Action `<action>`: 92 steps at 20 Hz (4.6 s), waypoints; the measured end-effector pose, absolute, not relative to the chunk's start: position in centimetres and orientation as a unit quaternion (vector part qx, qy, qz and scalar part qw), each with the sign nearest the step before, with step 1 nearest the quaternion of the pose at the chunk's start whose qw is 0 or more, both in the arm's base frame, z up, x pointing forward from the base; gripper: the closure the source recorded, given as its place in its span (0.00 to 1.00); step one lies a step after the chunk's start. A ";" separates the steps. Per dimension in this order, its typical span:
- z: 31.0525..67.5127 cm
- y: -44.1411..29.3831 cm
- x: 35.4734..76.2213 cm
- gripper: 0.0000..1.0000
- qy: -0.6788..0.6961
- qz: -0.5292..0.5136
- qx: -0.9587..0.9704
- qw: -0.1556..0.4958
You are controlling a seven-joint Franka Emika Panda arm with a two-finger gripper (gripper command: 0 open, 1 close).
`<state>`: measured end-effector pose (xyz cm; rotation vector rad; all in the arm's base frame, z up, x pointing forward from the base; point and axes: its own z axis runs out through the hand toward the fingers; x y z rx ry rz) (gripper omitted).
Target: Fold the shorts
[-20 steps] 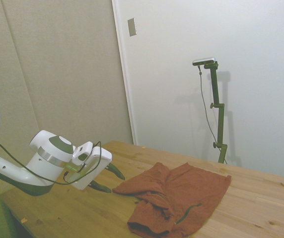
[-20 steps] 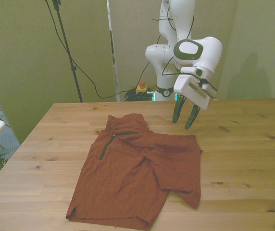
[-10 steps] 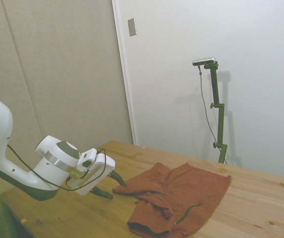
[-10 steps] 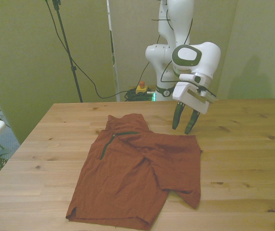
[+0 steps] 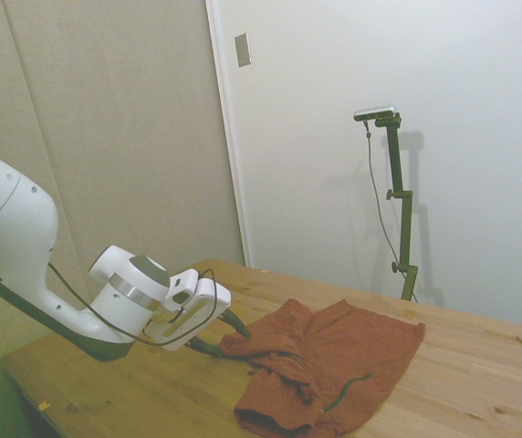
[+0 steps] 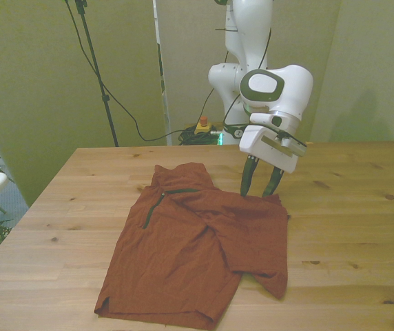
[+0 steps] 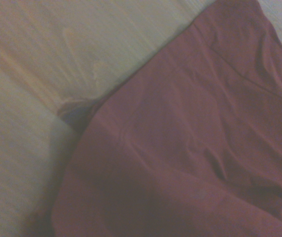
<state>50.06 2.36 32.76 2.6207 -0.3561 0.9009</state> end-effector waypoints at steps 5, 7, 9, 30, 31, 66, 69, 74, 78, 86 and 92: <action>32.7 1.8 51.7 1.00 -0.138 0.320 0.923 0.164; 32.6 1.8 51.9 1.00 -0.141 0.319 0.923 0.161; 32.4 1.9 52.0 1.00 -0.145 0.319 0.923 0.157; 31.0 0.8 52.7 1.00 -0.156 0.315 0.923 0.155; 31.1 0.5 52.8 1.00 -0.160 0.315 0.923 0.155; 45.0 -24.1 66.6 1.00 -0.339 0.339 0.864 0.155; 44.8 -24.8 67.0 0.00 -0.358 0.328 0.866 0.117; 46.3 -27.4 67.4 0.00 -0.402 0.310 0.860 0.056; 48.1 -31.0 67.0 0.00 -0.434 0.304 0.847 0.027; 48.9 -33.8 66.3 0.00 -0.466 0.299 0.833 0.009; 48.5 -28.1 62.0 0.00 -0.520 0.207 0.825 -0.079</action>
